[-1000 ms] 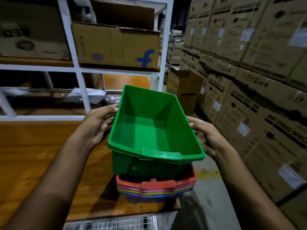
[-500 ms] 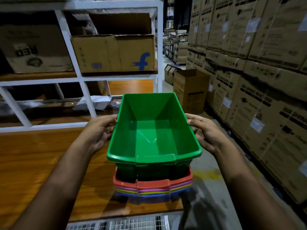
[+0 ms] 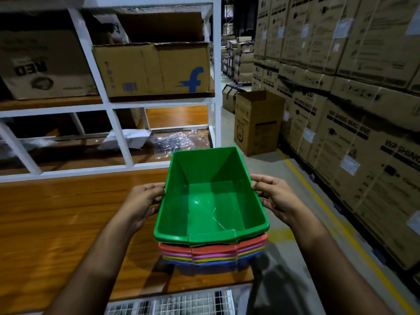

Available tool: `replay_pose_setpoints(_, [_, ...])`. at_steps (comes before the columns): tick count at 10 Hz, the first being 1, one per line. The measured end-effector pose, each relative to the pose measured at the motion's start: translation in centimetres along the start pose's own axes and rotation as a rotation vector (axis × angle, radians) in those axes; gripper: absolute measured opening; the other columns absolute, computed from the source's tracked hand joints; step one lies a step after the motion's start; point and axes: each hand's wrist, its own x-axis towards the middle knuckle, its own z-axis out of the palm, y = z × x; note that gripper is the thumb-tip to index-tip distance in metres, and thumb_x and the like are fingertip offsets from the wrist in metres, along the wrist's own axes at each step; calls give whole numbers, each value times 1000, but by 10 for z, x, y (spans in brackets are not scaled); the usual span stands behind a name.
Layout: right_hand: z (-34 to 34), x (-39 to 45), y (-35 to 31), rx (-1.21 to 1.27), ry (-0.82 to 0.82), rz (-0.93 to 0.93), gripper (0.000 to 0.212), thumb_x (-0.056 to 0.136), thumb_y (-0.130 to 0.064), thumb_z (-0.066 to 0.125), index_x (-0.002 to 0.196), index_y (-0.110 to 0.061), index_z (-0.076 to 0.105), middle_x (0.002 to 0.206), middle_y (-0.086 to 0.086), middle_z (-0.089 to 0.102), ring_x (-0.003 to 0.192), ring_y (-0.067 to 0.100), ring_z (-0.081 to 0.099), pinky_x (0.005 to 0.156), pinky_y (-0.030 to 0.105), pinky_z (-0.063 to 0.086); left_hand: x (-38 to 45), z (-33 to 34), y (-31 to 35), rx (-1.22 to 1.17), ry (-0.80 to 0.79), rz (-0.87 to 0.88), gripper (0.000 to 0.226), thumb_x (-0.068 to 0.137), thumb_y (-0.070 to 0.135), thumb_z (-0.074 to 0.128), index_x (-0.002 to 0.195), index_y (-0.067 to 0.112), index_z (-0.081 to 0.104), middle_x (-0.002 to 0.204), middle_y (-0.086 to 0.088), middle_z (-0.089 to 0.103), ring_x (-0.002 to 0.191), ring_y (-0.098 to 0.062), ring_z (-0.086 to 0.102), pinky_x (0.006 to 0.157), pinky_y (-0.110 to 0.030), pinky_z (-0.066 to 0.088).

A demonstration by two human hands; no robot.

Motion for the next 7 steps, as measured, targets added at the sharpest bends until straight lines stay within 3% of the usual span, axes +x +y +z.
replay_pose_setpoints(1, [-1, -1, 2, -33, 18, -15, 28, 89, 5, 58, 114, -6, 65, 77, 2, 75, 61, 8, 66, 55, 18, 53, -2, -2, -4, -4, -9, -3, 24, 92, -1, 53, 108, 4, 70, 102, -19, 73, 93, -29, 62, 72, -31, 57])
replay_pose_setpoints(3, [-3, -2, 12, 34, 35, -16, 30, 89, 4, 58, 119, -1, 63, 92, 10, 76, 79, 16, 72, 66, 23, 58, -4, -2, -9, -2, -13, 0, 26, 93, 1, 54, 116, 2, 67, 108, -17, 73, 101, -27, 67, 85, -38, 54])
replay_pose_setpoints(5, [1, -11, 10, -57, 70, -41, 24, 91, 3, 58, 114, -1, 65, 79, 5, 74, 62, 9, 65, 55, 19, 53, -18, 7, -5, 92, 81, 131, 29, 93, 0, 57, 117, 15, 65, 100, -9, 71, 86, -17, 67, 62, -25, 52])
replay_pose_setpoints(6, [0, -15, 10, -210, 109, -73, 26, 90, -2, 61, 116, -2, 65, 91, 10, 72, 70, 14, 64, 60, 25, 52, -24, 7, -6, 185, 80, 211, 31, 93, 2, 59, 120, 18, 65, 102, -6, 70, 88, -13, 67, 59, -21, 51])
replay_pose_setpoints(7, [6, -27, 5, -549, 200, -243, 30, 89, -15, 66, 119, -12, 66, 95, 1, 70, 87, 16, 67, 71, 31, 53, -34, 10, -7, 313, 116, 283, 30, 93, 6, 60, 121, 16, 65, 108, -2, 71, 94, -10, 66, 70, -27, 54])
